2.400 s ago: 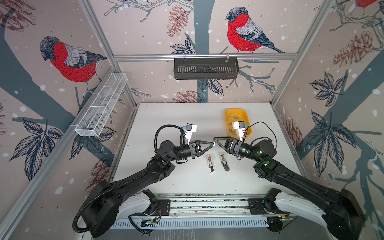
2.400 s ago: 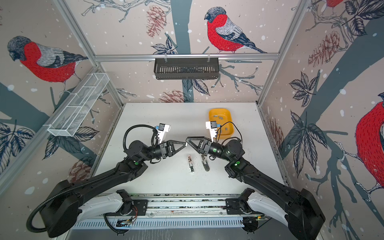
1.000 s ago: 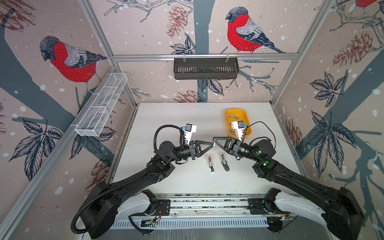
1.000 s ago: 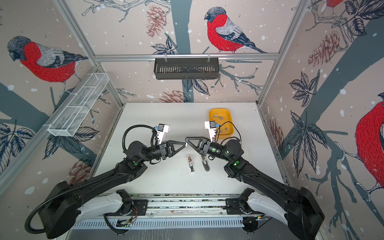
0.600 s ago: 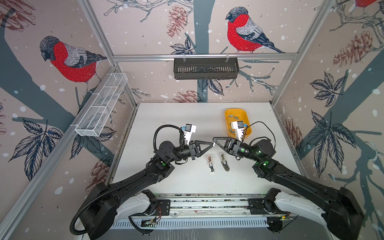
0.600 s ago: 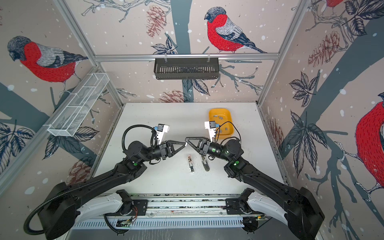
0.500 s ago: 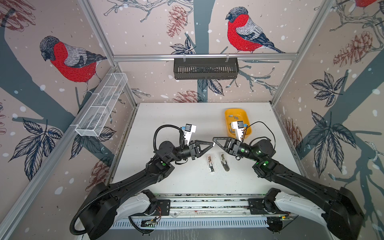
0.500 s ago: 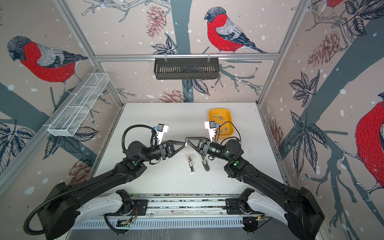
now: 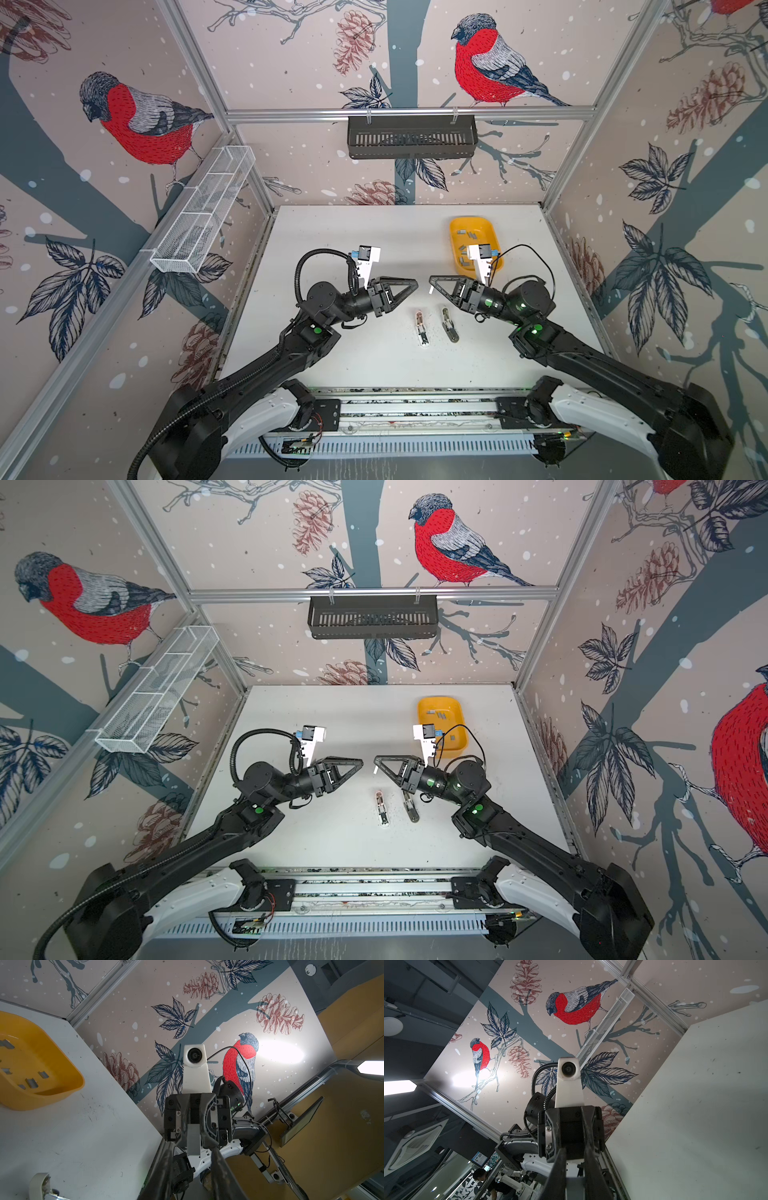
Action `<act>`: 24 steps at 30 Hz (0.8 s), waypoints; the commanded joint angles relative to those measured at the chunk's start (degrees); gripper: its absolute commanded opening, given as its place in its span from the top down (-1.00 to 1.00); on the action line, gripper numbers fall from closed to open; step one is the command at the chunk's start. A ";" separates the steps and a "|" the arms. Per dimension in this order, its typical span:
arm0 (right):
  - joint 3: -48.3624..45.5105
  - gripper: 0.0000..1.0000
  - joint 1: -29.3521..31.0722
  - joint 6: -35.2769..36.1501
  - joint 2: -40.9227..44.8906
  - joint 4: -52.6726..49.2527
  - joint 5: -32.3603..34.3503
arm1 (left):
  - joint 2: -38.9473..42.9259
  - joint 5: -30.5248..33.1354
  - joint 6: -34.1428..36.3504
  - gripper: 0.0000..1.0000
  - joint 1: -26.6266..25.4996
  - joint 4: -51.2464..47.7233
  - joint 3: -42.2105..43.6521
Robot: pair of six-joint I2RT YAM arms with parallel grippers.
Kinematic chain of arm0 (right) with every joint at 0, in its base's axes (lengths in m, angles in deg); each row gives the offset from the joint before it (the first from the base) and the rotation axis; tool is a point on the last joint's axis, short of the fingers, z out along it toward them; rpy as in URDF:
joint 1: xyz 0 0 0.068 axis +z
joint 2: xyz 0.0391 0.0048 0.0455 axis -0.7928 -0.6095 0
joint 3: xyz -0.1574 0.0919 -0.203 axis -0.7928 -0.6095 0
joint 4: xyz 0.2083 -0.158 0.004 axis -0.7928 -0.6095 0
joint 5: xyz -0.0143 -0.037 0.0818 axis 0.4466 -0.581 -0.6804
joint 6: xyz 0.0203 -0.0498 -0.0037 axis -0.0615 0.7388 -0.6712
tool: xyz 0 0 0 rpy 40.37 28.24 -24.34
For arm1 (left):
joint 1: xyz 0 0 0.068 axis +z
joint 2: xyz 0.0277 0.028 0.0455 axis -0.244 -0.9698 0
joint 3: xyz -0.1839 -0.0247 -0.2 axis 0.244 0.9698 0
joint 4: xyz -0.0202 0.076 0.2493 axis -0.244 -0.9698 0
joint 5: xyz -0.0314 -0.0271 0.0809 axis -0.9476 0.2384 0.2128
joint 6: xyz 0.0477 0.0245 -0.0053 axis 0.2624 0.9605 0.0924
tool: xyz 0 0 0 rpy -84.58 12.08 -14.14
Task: Load the staples into the stapler
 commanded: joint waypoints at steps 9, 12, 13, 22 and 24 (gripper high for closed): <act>2.50 0.67 -1.27 22.28 10.16 -38.70 13.85 | -1.62 -0.16 33.10 0.02 0.58 -44.23 -21.48; 2.06 0.67 -1.18 26.30 12.68 -44.68 17.68 | -5.16 -1.56 42.66 -0.37 0.45 -52.06 -26.37; 2.13 0.67 -1.04 27.16 13.27 -46.74 18.97 | -6.35 -1.76 45.89 -0.46 0.41 -54.60 -29.12; 0.02 0.65 6.03 27.81 17.01 -58.53 35.92 | -15.12 1.53 68.41 -0.97 0.11 -68.37 -39.15; -0.72 0.66 7.88 27.08 16.54 -59.09 38.37 | -16.35 0.65 68.48 -0.96 0.10 -67.24 -38.15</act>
